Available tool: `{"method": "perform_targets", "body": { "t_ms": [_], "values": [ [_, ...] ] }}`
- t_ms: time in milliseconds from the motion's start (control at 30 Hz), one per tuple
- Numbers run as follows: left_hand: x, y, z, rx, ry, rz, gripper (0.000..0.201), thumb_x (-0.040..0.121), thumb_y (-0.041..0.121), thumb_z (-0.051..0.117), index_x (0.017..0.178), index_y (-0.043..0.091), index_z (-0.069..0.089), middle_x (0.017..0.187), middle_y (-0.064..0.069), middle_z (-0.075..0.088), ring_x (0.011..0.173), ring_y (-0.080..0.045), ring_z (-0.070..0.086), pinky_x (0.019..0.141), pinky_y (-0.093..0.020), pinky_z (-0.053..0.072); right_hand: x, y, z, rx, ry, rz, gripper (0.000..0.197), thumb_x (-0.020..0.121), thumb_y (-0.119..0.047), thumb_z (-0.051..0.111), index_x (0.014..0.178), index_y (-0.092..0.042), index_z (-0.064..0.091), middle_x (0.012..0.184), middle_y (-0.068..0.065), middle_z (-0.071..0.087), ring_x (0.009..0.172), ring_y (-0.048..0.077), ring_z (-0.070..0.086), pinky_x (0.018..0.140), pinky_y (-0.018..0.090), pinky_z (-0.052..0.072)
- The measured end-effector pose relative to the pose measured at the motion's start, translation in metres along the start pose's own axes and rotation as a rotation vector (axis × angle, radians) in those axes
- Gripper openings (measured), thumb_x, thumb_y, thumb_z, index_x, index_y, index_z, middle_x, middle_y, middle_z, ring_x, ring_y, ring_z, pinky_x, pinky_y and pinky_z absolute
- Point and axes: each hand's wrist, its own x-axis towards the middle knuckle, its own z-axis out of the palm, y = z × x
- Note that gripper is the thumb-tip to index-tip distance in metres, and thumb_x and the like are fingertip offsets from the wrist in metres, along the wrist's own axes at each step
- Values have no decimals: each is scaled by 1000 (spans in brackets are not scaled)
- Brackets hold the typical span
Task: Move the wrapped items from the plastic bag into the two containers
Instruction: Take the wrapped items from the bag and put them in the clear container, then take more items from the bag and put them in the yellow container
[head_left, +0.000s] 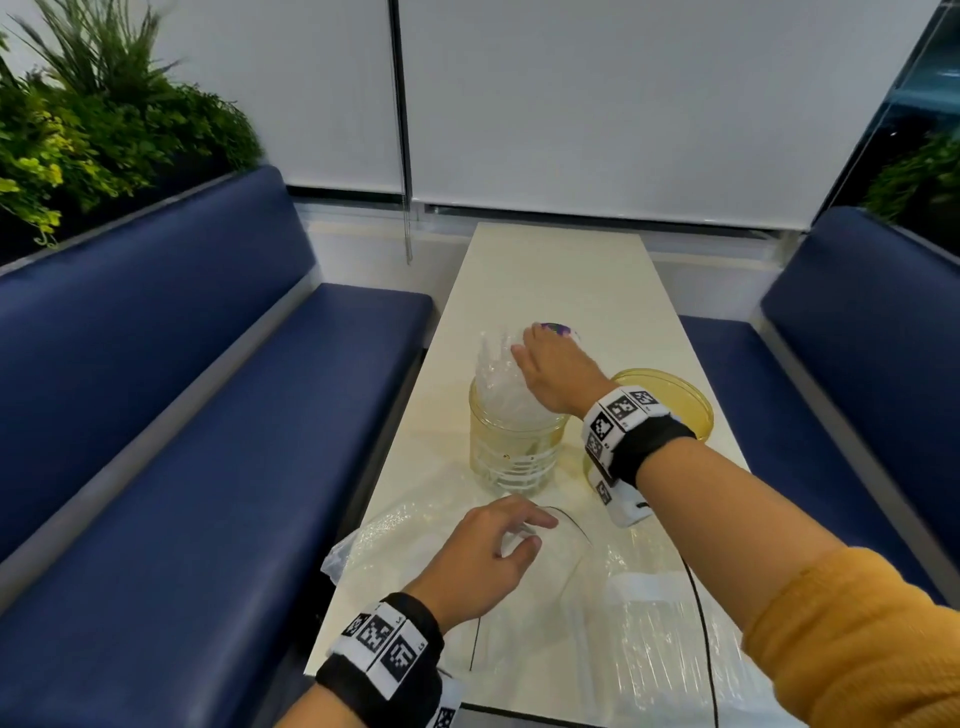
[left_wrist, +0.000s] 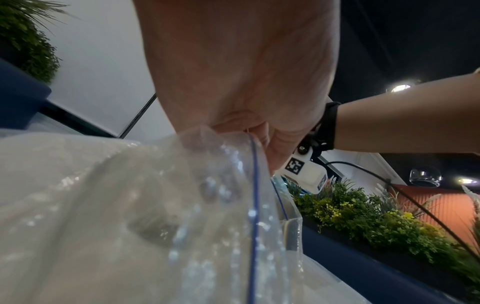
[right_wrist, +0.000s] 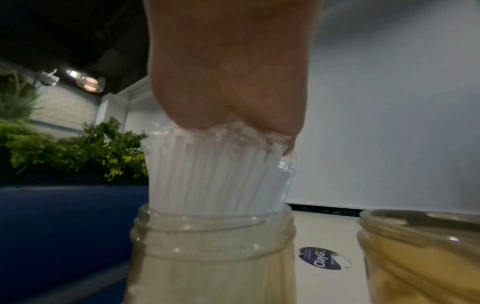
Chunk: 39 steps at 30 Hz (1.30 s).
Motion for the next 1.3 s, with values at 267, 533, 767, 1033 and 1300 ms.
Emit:
{"method": "perform_targets", "body": {
  "t_ms": [267, 533, 767, 1033, 1300],
  "values": [
    [-1, -3, 4, 33, 10, 32, 37, 97, 6, 53, 119, 32, 69, 122, 21, 67, 112, 0, 64, 101, -25, 52, -26, 14, 1, -33, 29, 2, 54, 108, -39, 27, 152, -9, 32, 156, 12, 37, 146, 32, 32, 121, 47, 22],
    [8, -2, 16, -10, 72, -28, 36, 100, 4, 53, 121, 28, 69, 126, 15, 66, 109, -7, 64, 85, -15, 45, -138, 34, -24, -31, -27, 171, 27, 98, -48, 50, 88, -24, 59, 88, -3, 64, 81, 19, 60, 69, 36, 51],
    [25, 15, 39, 2, 47, -45, 36, 102, 9, 54, 136, 19, 62, 132, 8, 56, 114, -14, 57, 96, -24, 39, -220, 76, 35, -227, -401, 625, 79, 78, -85, 48, 110, -15, 64, 107, 4, 60, 106, 25, 57, 81, 35, 48],
    [31, 10, 55, -1, -2, -98, 40, 102, 14, 57, 141, 18, 56, 140, 4, 52, 117, -15, 57, 96, -26, 40, -273, 69, 30, 5, -557, 244, 63, 64, -84, 66, 80, -23, 62, 86, -10, 59, 81, 13, 57, 68, 27, 44],
    [42, -3, 65, -104, -4, -227, 36, 104, 20, 56, 140, 19, 56, 145, 2, 54, 122, -17, 54, 97, -26, 39, -325, 70, 76, -150, -378, -243, 80, 56, -58, 86, 119, -31, 46, 143, 2, 38, 133, 26, 32, 119, 55, 22]
  ]
}}
